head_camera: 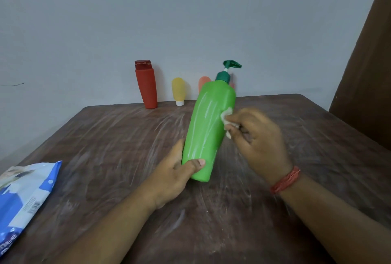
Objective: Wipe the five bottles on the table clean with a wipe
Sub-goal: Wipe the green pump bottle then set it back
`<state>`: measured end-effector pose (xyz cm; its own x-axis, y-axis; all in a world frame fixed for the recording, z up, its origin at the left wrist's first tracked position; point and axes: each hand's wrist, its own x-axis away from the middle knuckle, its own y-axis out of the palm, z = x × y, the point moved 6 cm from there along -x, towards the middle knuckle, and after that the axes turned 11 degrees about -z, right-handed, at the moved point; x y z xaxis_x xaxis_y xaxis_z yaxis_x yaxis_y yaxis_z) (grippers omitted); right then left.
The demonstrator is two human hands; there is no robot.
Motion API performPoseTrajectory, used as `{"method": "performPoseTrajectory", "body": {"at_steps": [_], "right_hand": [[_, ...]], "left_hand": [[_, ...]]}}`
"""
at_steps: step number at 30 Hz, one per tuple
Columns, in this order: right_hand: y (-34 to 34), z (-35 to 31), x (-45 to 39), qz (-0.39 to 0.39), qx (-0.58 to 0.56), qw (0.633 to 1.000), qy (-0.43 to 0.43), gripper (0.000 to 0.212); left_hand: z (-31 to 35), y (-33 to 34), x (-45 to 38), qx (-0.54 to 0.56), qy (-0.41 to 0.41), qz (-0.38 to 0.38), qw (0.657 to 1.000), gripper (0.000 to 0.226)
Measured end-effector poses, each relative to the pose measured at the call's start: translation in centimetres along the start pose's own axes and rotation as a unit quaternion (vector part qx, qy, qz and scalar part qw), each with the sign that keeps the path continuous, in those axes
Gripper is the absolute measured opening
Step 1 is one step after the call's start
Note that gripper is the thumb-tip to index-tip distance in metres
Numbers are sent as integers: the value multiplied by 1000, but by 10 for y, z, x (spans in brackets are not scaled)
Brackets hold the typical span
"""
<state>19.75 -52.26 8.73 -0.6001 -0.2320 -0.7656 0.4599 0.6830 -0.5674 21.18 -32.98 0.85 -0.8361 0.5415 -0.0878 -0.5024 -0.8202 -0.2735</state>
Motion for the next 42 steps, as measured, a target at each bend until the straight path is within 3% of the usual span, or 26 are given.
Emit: {"method": "performPoseTrajectory", "body": {"at_steps": [2, 6, 12, 17, 22, 26, 32, 36, 42], "right_hand": [[6, -3, -3, -11, 8, 1000, -11, 14], [-17, 15, -9, 85, -2, 995, 49, 19], [-3, 5, -4, 11, -3, 1000, -18, 17], [-18, 20, -8, 66, -6, 996, 55, 27], [-2, 9, -4, 1, -9, 1000, 4, 24], [-14, 21, -9, 63, -49, 995, 58, 31], [-4, 10, -5, 29, -13, 999, 20, 22], [-23, 25, -8, 108, -16, 991, 71, 18], [-8, 12, -3, 56, -18, 998, 32, 16]], "left_hand": [[0, -3, 1, -1, 3, 9, 1000, 64], [0, 5, 0, -68, -5, -27, 997, 59], [-2, 2, 0, -25, 2, -19, 999, 64], [-2, 6, -1, -67, -3, -33, 997, 56], [-2, 2, 0, -22, -3, -24, 999, 61], [0, 5, 0, -57, -10, -40, 998, 57], [-2, 4, 0, -19, -7, -37, 999, 65], [0, 8, 0, -74, -11, -59, 995, 51], [-2, 4, 0, -37, -4, -51, 998, 57]]}}
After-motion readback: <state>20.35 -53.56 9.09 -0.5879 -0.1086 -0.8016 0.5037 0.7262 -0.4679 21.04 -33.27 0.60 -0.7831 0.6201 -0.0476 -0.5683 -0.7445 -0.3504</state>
